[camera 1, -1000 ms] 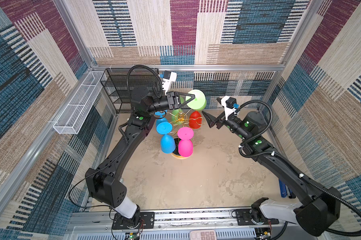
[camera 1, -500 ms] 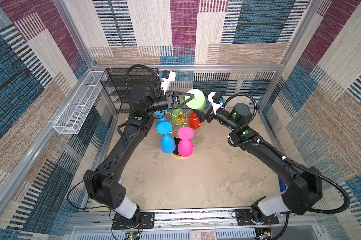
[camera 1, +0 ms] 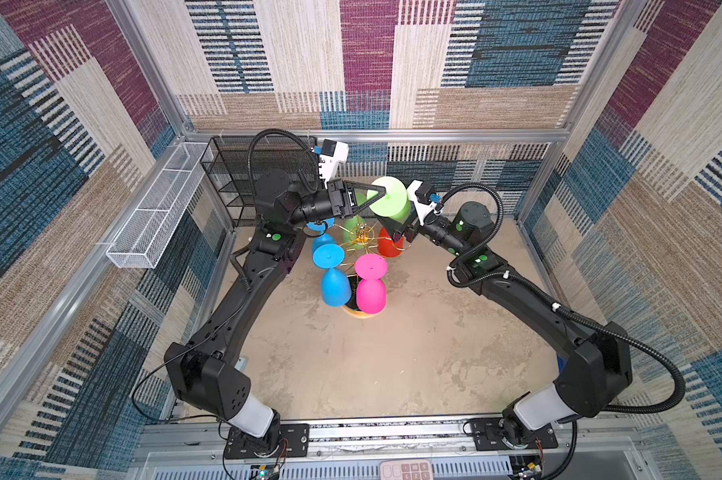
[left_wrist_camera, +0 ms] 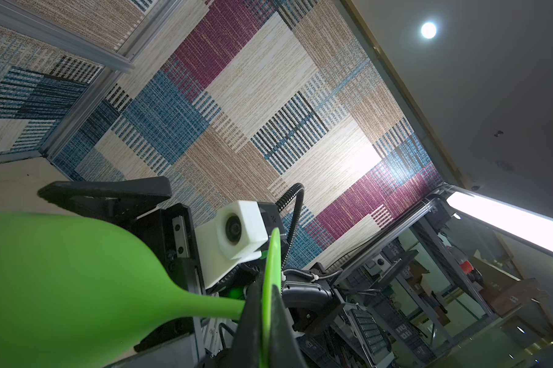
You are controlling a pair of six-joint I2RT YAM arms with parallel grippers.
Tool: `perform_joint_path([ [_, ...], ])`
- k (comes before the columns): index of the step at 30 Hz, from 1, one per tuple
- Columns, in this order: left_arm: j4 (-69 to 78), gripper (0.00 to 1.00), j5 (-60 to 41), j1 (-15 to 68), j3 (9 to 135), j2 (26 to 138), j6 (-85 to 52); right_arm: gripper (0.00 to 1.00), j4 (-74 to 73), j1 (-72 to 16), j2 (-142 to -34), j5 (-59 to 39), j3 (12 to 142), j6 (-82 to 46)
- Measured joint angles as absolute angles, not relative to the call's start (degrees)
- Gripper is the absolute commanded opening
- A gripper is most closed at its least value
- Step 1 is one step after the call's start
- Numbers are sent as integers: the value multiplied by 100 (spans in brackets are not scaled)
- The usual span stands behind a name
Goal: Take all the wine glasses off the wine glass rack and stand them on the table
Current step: 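Grasp the green glass stem with the left gripper while the right gripper holds the bowl, then move the green glass above the rack with the right gripper while the left gripper follows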
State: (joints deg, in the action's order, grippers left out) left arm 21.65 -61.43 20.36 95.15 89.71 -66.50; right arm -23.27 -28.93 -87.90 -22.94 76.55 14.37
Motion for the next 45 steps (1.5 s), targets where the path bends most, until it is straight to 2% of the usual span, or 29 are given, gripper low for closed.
perform_joint_path([
  [5,2167,0,-6141,2027,9513,8969,-6726,93,-2322,-2926,-8807,-2290,7677,1433],
  [11,2228,0,-6108,2014,9478,8976,-6853,81,-2272,-2982,-8807,-2257,7677,1470],
  [16,2351,1,-6036,2001,9454,9021,-7028,74,-2178,-3022,-8801,-2161,7675,1525],
  [20,2399,25,-6034,1997,9443,9032,-7065,70,-2078,-3037,-8759,-2062,7675,1516],
  [24,2484,41,-6075,1973,9378,9024,-7070,64,-1973,-3037,-8641,-1925,7675,1450],
  [27,2580,45,-6034,1909,9282,8986,-7094,61,-1782,-3041,-8558,-1861,7690,1422],
  [33,2790,48,-5892,1653,8997,8722,-7078,57,-991,-3044,-8241,-1594,7854,1354],
  [39,1876,51,-5234,1553,8777,8329,-5513,51,200,-3048,-7996,-1332,8490,1177],
  [45,1188,56,-3686,1553,8296,7968,-2939,48,1516,-3052,-7915,-1288,9120,941],
])
